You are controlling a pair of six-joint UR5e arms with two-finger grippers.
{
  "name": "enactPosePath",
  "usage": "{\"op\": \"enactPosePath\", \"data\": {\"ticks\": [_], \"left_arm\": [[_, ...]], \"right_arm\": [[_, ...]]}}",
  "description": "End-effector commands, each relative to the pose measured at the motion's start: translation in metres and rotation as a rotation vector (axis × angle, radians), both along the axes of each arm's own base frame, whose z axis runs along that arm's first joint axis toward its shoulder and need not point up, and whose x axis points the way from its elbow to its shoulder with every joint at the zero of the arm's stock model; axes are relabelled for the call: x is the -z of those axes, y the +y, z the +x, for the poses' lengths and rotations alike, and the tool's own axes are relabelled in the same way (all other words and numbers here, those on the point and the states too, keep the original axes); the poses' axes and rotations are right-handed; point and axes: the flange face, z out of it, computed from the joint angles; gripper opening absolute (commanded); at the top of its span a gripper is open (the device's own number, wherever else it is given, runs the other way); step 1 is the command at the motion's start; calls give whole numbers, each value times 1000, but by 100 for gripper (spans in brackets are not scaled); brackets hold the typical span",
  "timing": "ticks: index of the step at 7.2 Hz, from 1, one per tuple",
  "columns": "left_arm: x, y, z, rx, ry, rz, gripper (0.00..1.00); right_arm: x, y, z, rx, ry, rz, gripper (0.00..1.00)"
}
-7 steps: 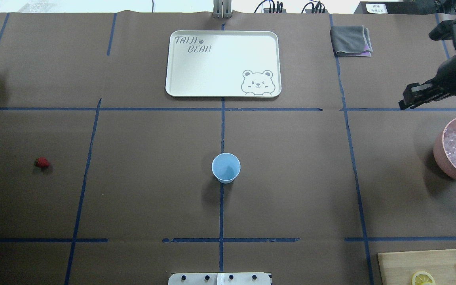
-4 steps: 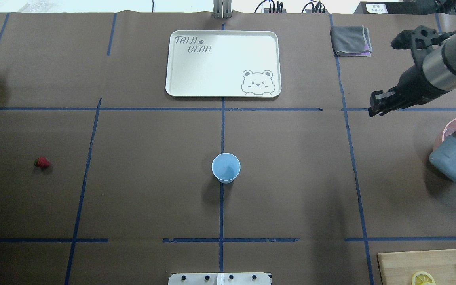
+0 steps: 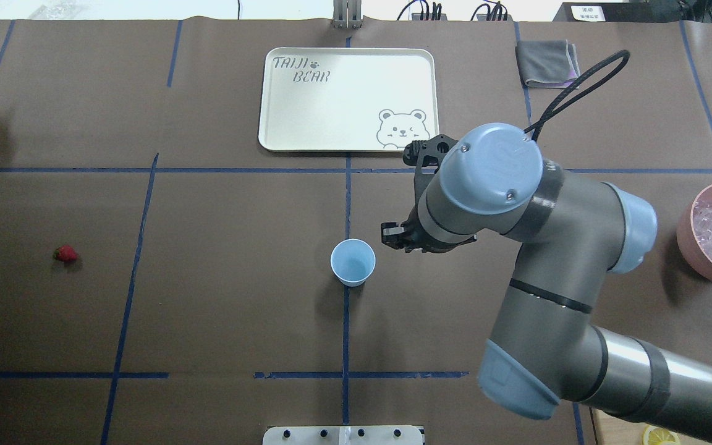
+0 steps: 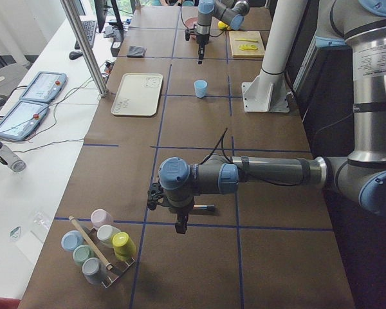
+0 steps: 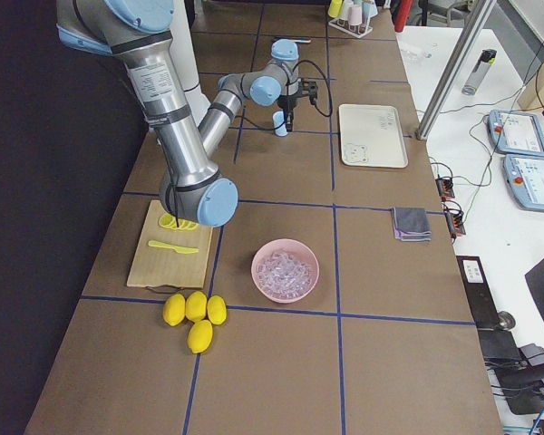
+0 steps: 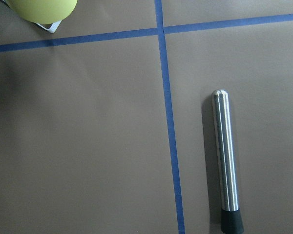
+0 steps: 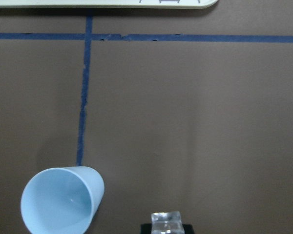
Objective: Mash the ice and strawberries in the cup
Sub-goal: 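Carry the ice cube with the right gripper over the blue cup, then open the right gripper to drop the ice cube into the cup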
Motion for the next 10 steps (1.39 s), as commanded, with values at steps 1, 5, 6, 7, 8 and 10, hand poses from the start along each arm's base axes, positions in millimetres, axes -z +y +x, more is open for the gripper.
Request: {"op": "enactPosePath", "data": {"ticks": [1, 5, 6, 7, 8, 10], "left_arm": [[-1, 1, 0, 0, 0, -3, 100], [-1, 1, 0, 0, 0, -3, 100], [-1, 1, 0, 0, 0, -3, 100], [-1, 1, 0, 0, 0, -3, 100], [-1, 1, 0, 0, 0, -3, 100], [-1, 1, 0, 0, 0, -3, 100]], "right_arm": [[29, 12, -51, -25, 9, -7, 4], [38, -3, -93, -43, 53, -16, 4], [38, -2, -93, -42, 51, -15, 13], [32, 6, -100, -25, 62, -15, 83], [33, 6, -100, -27, 58, -19, 99], [31, 6, -100, -25, 56, -18, 99]]}}
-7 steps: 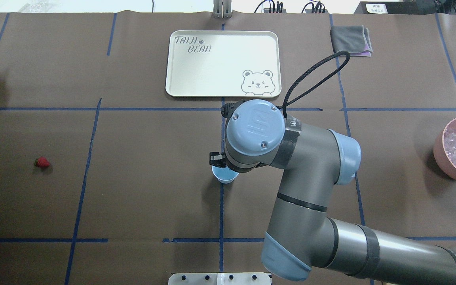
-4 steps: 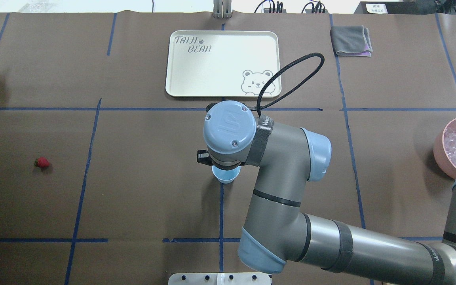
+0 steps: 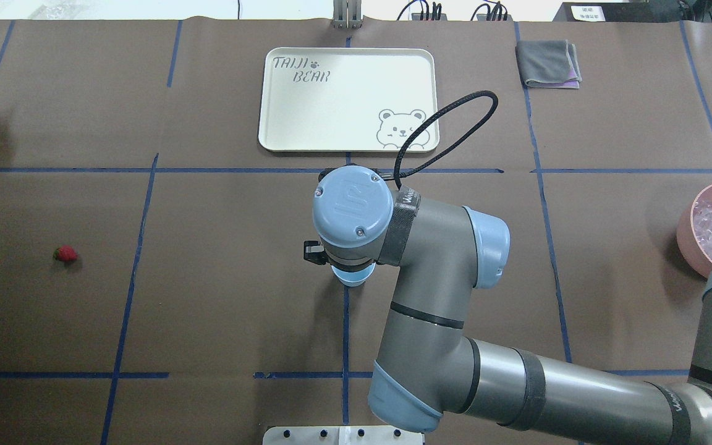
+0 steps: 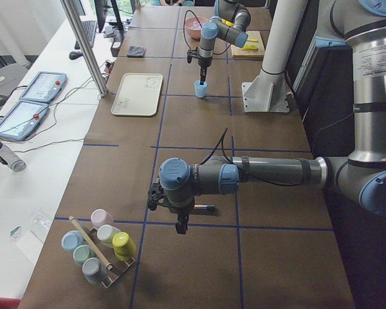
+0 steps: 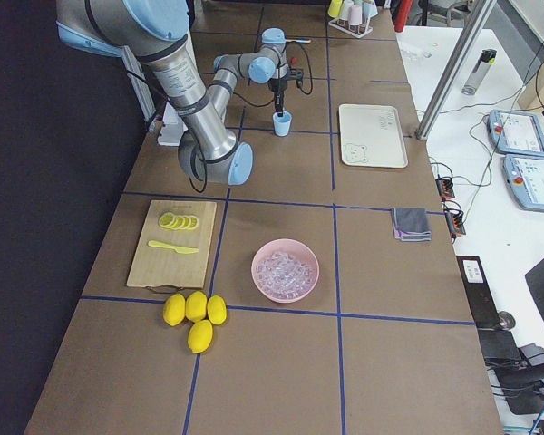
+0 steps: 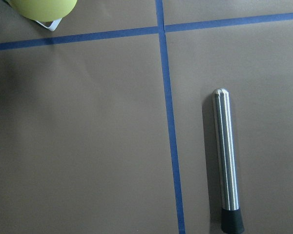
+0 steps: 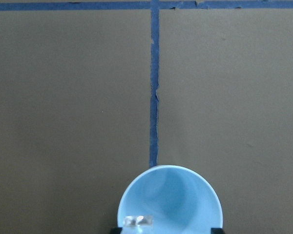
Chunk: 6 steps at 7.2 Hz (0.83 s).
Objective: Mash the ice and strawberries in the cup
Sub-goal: 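Open the right gripper to drop the ice cube into the cup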
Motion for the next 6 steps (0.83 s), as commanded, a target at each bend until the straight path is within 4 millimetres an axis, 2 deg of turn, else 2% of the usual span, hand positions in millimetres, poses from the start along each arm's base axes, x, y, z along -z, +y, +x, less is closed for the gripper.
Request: {"op": "enactPosePath", "data": {"ticks": [1, 4, 5, 6], "left_arm": [[1, 0, 0, 0, 2, 3, 100], [1, 0, 0, 0, 2, 3, 100], [0, 0, 1, -1, 2, 2, 100], [0, 0, 1, -1, 2, 0, 100]], "right_arm": [[-1, 0, -1, 2, 0, 0, 99], [-2, -8, 6, -2, -1, 2, 99], [-1, -17, 13, -10, -5, 2, 99], [-13, -31, 28, -4, -3, -25, 99]]}}
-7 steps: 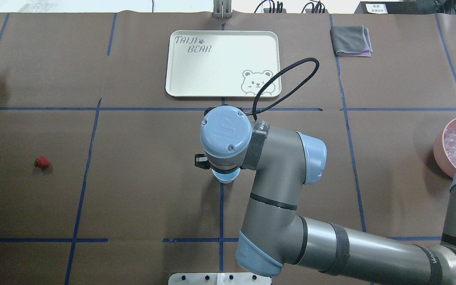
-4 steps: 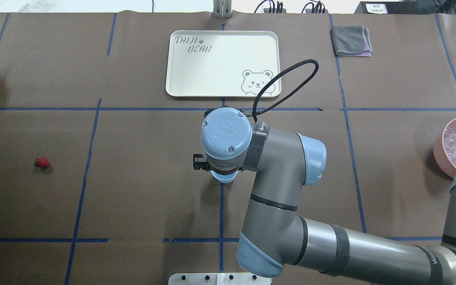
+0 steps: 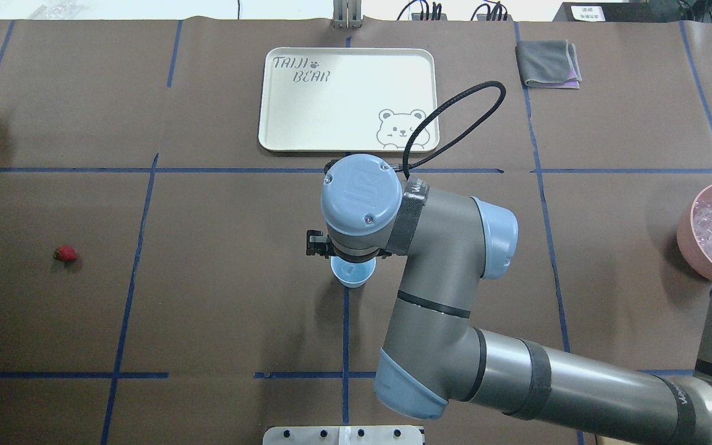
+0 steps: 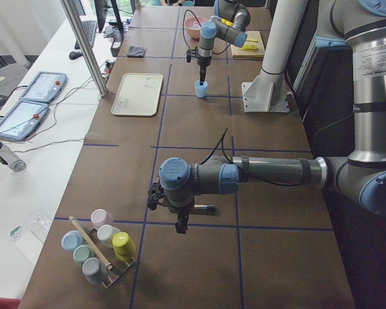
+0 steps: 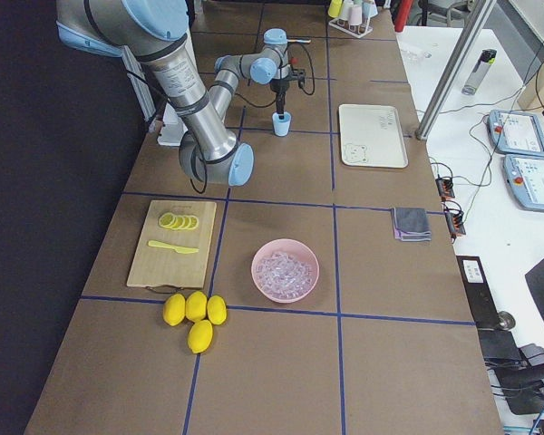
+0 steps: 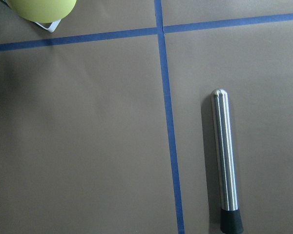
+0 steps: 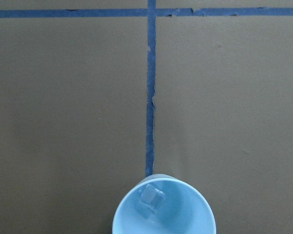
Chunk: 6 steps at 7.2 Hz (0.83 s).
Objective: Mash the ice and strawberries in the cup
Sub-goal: 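Open the right gripper to drop the ice cube into the cup, then move the right gripper back to the pink bowl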
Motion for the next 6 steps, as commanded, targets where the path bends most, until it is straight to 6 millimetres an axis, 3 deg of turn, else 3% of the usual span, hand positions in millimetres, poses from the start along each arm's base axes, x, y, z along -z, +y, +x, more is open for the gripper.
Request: {"op": "enactPosePath", "data": {"ticks": [1, 2, 3, 6], "left_arm": [[-1, 1, 0, 0, 0, -3, 100], [-1, 1, 0, 0, 0, -3, 100], [-1, 1, 0, 0, 0, -3, 100], [-1, 1, 1, -3, 0, -1, 100]], "right_arm": [[-25, -28, 42, 36, -3, -8, 99], [-53, -35, 67, 63, 20, 29, 99], [-79, -45, 112, 92, 32, 70, 99], [-167, -100, 302, 201, -11, 97, 100]]}}
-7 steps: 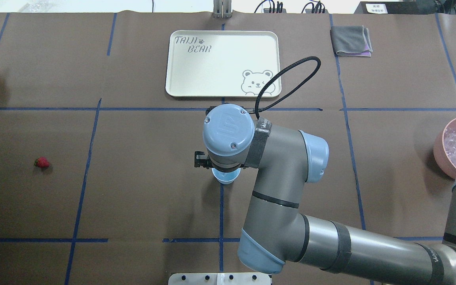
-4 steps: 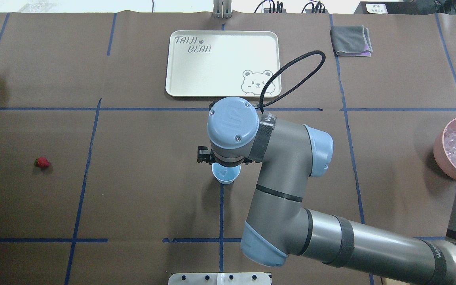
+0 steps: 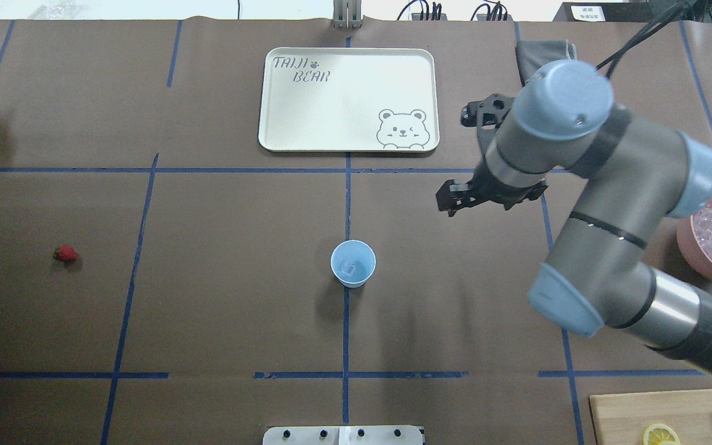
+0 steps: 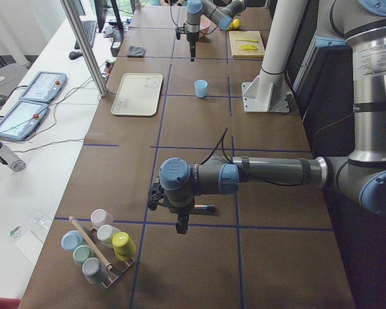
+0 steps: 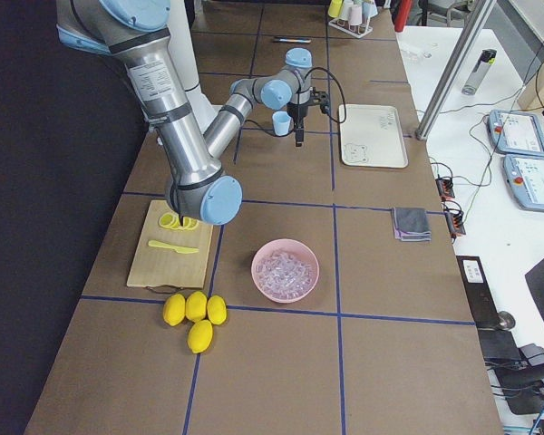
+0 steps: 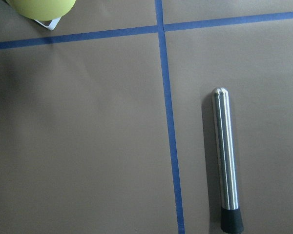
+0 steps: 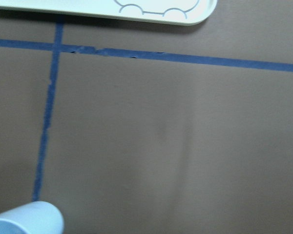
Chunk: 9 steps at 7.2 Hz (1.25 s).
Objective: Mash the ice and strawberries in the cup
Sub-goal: 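Move the right gripper back to the pink bowl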
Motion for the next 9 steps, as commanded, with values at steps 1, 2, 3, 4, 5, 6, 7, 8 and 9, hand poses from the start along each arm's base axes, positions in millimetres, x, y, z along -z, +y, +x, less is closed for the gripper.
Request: {"op": "enactPosePath", "data": {"ticks": [1, 2, 3, 4, 5, 6, 7, 8, 9], "left_arm": [[0, 0, 1, -3, 0, 1, 100], [1, 0, 3, -8, 2, 3, 100], [1, -1, 5, -11, 2, 3, 100], [1, -1, 6, -14, 2, 3, 100], [1, -1, 6, -14, 2, 3, 100], [2, -1, 6, -14, 2, 4, 100], [2, -1, 6, -14, 2, 4, 100], [3, -1, 6, -14, 2, 7, 100], [3, -1, 6, -14, 2, 9, 100]], "right_arm": [[-88, -26, 140, 98, 4, 58, 100], [-140, -22, 195, 163, 24, 92, 99], [-183, -11, 238, 210, 30, 105, 99], [-207, 2, 250, 221, 32, 77, 99], [-233, 12, 253, 221, 32, 85, 99], [-270, 15, 254, 211, 22, 110, 99], [-296, 17, 256, 167, 23, 85, 99], [-316, 24, 258, 134, 20, 67, 97], [-329, 27, 260, 101, 19, 42, 97]]}}
